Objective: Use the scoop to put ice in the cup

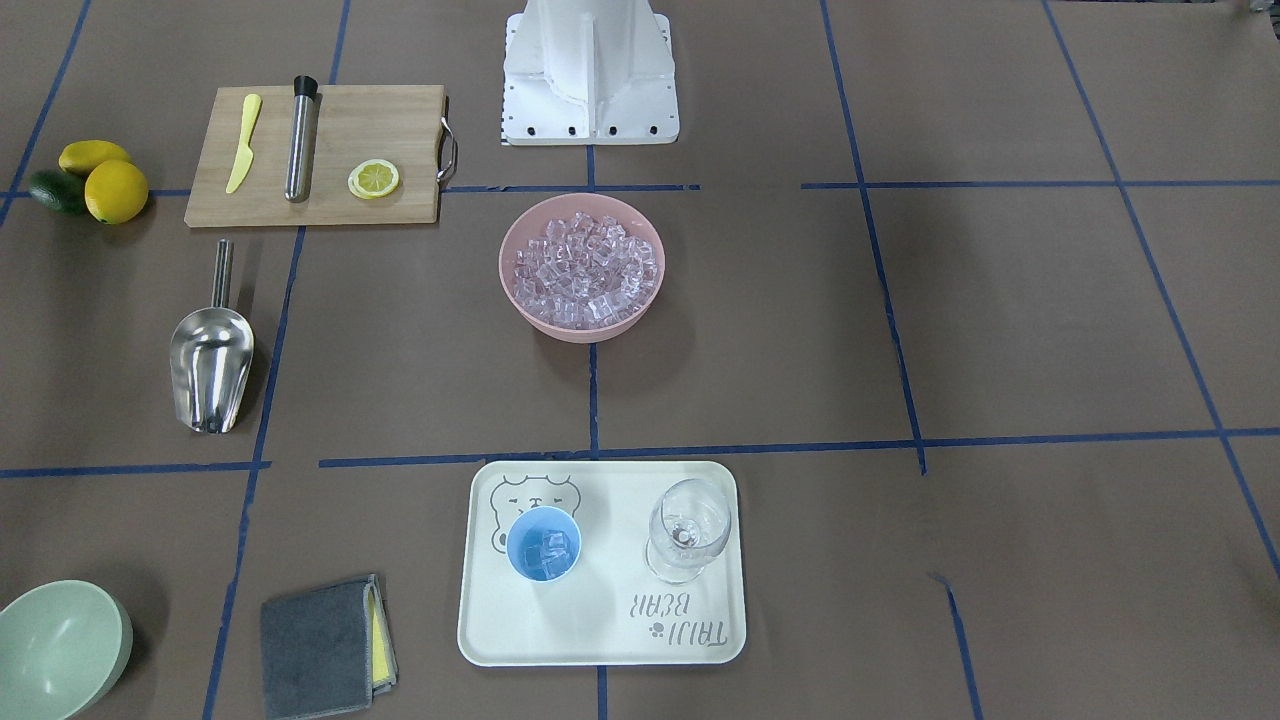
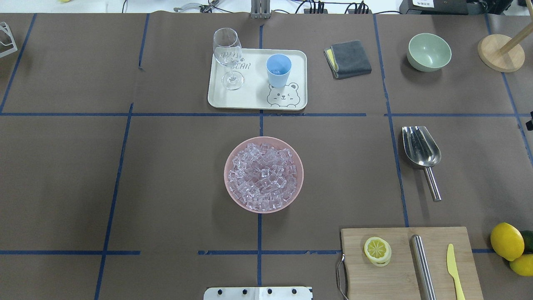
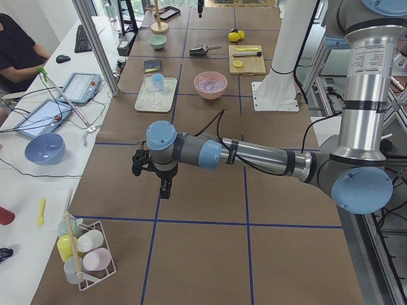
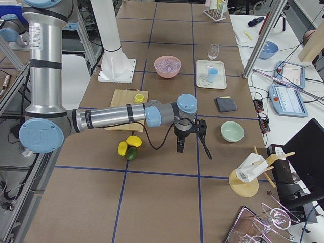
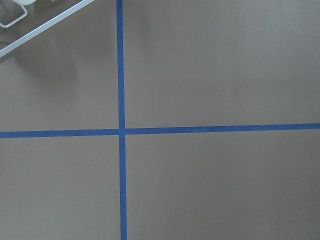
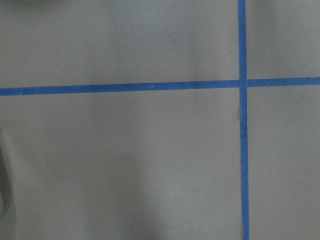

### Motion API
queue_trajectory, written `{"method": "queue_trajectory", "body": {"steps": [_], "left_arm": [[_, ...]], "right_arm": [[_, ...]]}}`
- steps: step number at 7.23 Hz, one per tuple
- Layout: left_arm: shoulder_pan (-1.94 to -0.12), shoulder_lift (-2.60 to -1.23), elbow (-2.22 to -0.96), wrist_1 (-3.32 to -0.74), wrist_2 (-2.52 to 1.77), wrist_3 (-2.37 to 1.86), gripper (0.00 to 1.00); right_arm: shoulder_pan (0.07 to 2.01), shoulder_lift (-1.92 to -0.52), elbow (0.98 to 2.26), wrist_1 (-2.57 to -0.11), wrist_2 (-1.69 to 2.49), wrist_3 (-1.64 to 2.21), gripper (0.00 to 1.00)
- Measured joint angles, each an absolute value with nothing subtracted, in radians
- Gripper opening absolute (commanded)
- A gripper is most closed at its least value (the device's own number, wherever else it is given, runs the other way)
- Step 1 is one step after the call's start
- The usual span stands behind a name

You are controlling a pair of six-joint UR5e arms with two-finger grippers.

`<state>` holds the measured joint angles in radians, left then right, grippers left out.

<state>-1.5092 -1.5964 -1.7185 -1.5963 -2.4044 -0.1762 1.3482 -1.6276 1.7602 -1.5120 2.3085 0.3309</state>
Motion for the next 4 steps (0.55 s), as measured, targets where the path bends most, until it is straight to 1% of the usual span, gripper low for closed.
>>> {"method": "queue_trajectory", "body": {"steps": [2, 4], "left_arm": [[-1.528, -1.570, -1.731, -1.599, -2.396, -0.129, 1.00], [-1.531, -1.524, -1.727, -1.678, -2.373, -0.140, 1.00]], "right_arm": [[1.370, -1.629, 1.739, -1.511, 2.323, 0.287, 1.00], [1.372, -1.628, 1.737, -1.508, 2.324, 0.280, 1.00]]}}
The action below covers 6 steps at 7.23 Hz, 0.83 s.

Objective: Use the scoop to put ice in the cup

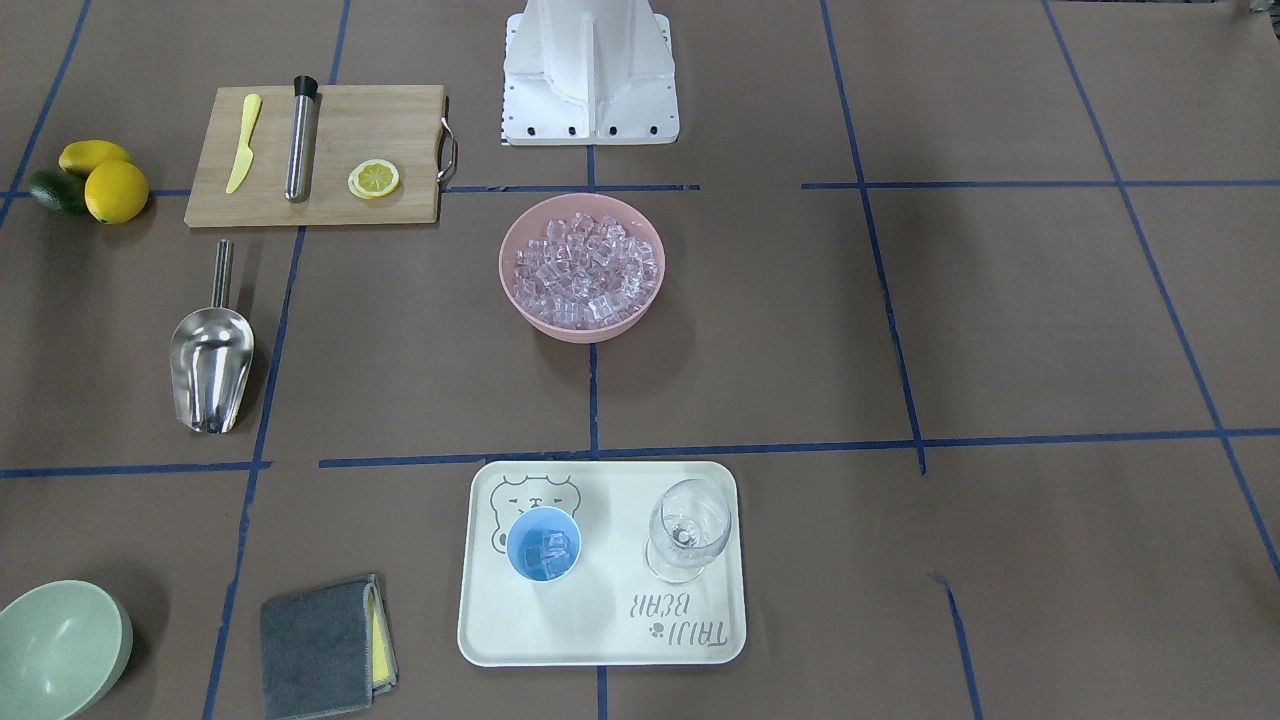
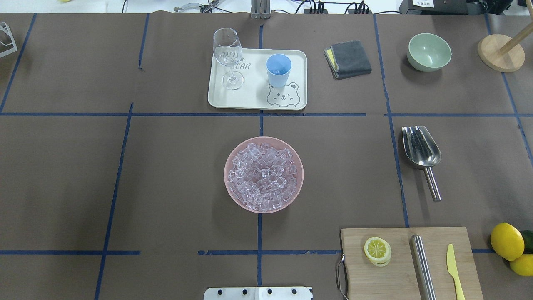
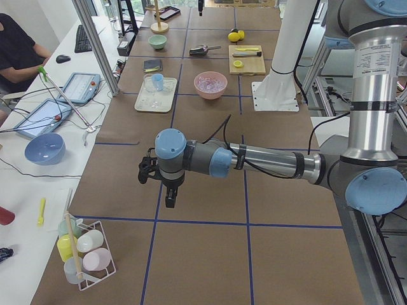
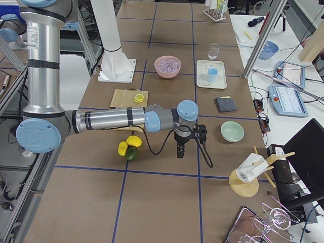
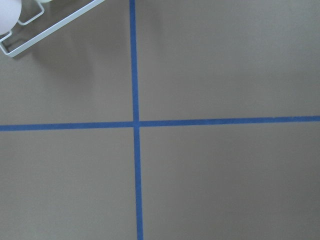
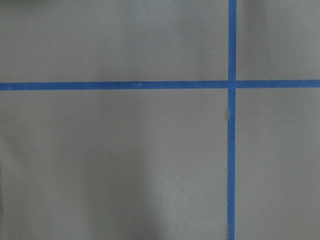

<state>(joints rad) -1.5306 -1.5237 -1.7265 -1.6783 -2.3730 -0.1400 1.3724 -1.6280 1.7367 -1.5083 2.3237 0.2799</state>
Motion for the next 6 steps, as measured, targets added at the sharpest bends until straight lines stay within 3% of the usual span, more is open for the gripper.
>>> {"method": "queue_trajectory", "body": {"steps": [6], "left_arm": [[-1.524, -1.551, -1.696, -1.700, -2.297, -0.186, 1.00]], "right_arm": [[1.381, -1.654, 1.676, -1.418, 2.324, 0.225, 1.00]]}}
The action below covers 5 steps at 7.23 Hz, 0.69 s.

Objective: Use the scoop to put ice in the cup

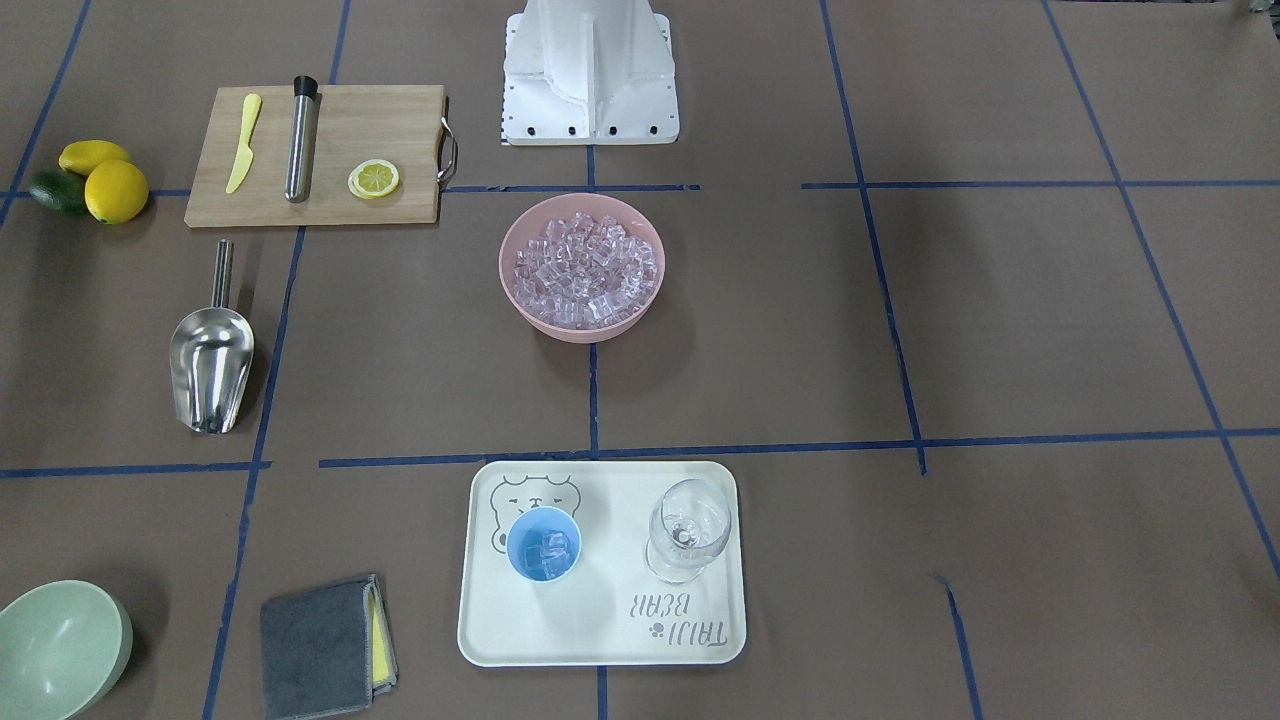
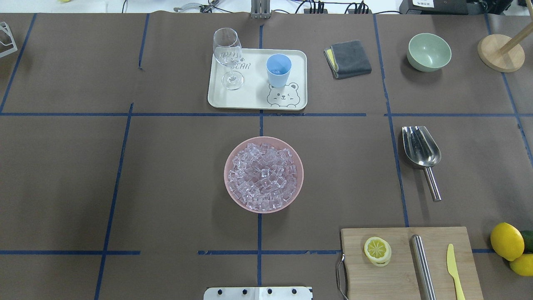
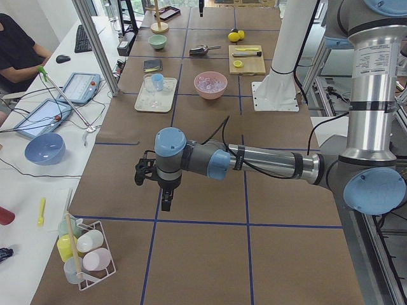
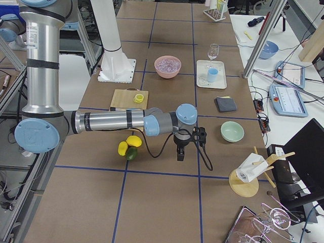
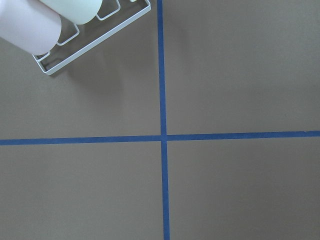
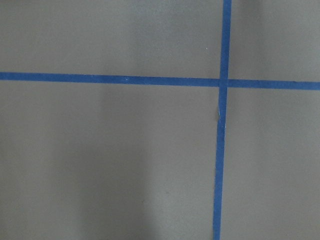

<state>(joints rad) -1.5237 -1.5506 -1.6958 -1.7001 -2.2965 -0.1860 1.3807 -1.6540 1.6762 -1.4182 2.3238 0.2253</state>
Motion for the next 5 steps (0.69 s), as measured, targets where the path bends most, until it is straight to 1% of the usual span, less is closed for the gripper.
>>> {"method": "queue_trajectory", "body": {"steps": [2, 5], "left_arm": [[-1.523, -1.586, -1.672, -1.620, -2.301, -0.186, 1.00], [-1.535, -1.632, -1.671, -1.455, -2.343, -0.175, 1.00]], "right_arm": [[1.397, -1.662, 1.663, -1.402, 2.322, 0.192, 1.00], [1.396, -1.629, 1.665, -1.410, 2.324, 0.186, 1.00]]}}
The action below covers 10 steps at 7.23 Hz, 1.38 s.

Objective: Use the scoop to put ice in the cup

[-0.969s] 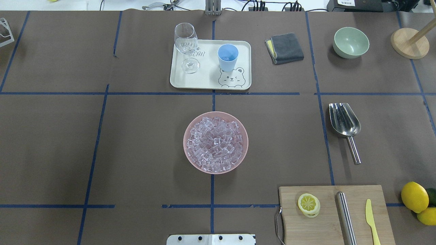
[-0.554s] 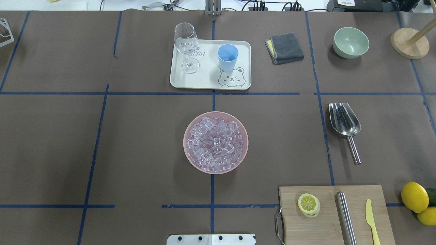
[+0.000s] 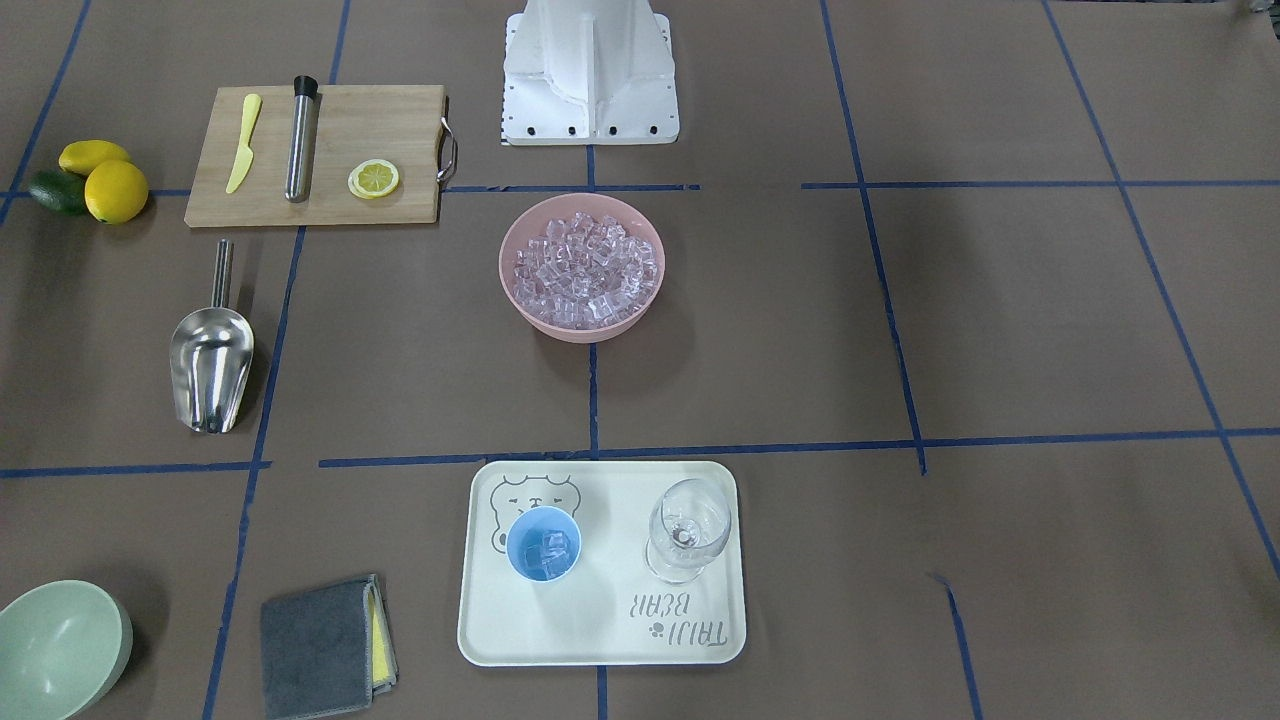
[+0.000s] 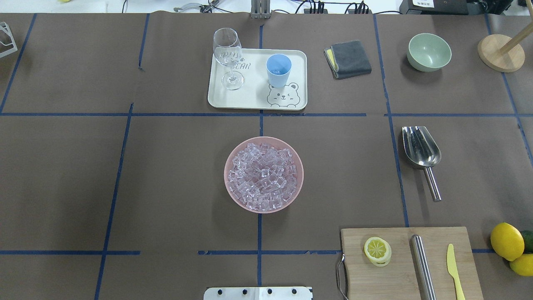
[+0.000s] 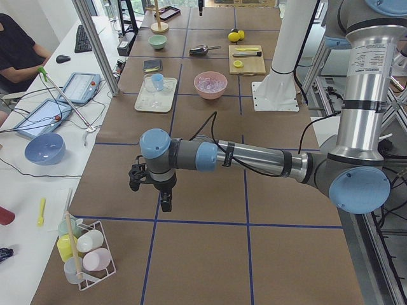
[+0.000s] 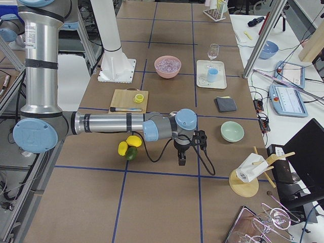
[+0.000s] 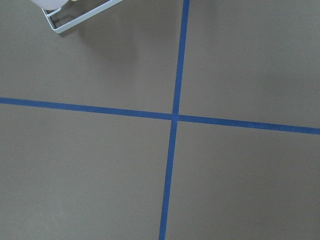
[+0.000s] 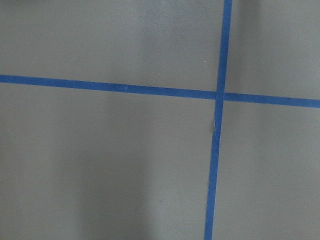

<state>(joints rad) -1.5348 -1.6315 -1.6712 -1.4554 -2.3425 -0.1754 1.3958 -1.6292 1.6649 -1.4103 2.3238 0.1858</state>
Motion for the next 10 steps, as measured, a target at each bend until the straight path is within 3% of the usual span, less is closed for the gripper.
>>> {"method": "queue_trajectory", "body": {"steps": [10], "left_arm": [[-1.573, -1.568, -1.668, -1.389, -2.364, 0.150, 1.00]], "right_arm": [[1.353, -1.618, 1.654, -1.411, 2.321, 0.167, 1.00]]}}
